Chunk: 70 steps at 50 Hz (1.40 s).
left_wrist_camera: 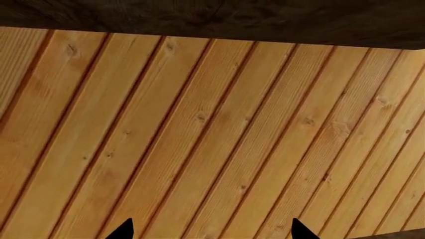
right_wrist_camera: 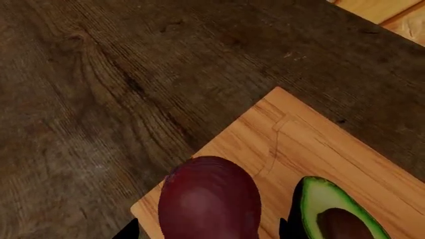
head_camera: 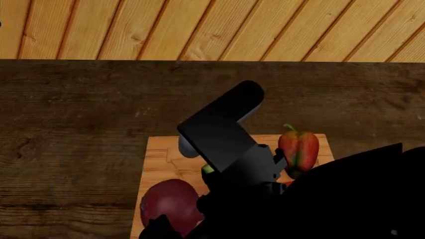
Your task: Place the avocado, onion, tomato and bell pepper on the cutting board.
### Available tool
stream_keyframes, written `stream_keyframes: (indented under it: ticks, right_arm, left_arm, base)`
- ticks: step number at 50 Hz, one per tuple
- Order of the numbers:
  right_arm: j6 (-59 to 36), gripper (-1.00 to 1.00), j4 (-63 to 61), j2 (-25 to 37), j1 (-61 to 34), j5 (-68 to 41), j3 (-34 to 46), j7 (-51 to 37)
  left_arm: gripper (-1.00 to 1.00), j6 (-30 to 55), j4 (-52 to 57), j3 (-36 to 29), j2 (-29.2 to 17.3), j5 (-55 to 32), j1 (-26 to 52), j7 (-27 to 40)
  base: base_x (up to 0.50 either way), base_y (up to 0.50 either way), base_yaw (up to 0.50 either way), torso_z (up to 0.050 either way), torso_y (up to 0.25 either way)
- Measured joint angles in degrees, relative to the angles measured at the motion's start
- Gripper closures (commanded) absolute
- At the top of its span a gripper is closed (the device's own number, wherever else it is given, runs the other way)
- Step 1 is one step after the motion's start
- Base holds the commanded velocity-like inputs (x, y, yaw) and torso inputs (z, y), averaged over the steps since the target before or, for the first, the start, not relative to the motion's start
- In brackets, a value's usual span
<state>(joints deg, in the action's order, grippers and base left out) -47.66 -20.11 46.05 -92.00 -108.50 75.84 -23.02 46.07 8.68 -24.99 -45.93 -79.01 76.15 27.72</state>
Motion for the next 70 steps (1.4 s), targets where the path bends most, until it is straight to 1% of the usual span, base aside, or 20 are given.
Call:
stream_keyframes:
  ticks: [23,39,51,70]
  right_arm:
    - [-1.8,-1.00,-2.0,0.2,-4.9,-3.3,-1.8,-2.9]
    - [-3.0,-1.00,-3.8,2.1,-10.4,-6.9,-4.0,-6.7]
    - [-3.7,-1.00,-8.0,5.6,-16.6,-12.2,-5.9,-14.4]
    - [-4.1,-1.00,-15.5,11.1,-29.3,-22.6,-9.2,-30.4]
  left_arm:
    - [-1.00,0.0,0.1,0.3,-0.1,-0.5,0.3,0.4]
    - [-1.00,0.2,0.5,0.5,-0.2,-1.1,0.5,0.7]
    - [-1.00,0.2,1.9,1.2,-0.8,-2.4,0.3,1.3]
    - [-1.00,-0.1,10.0,5.9,-5.3,-10.5,-1.4,5.5]
  base:
    - [0.00,0.00,0.00,0.000,0.000]
    - [0.00,0.00,0.00,0.000,0.000]
    - [0.00,0.00,0.00,0.000,0.000]
    - [0.00,0.00,0.00,0.000,0.000]
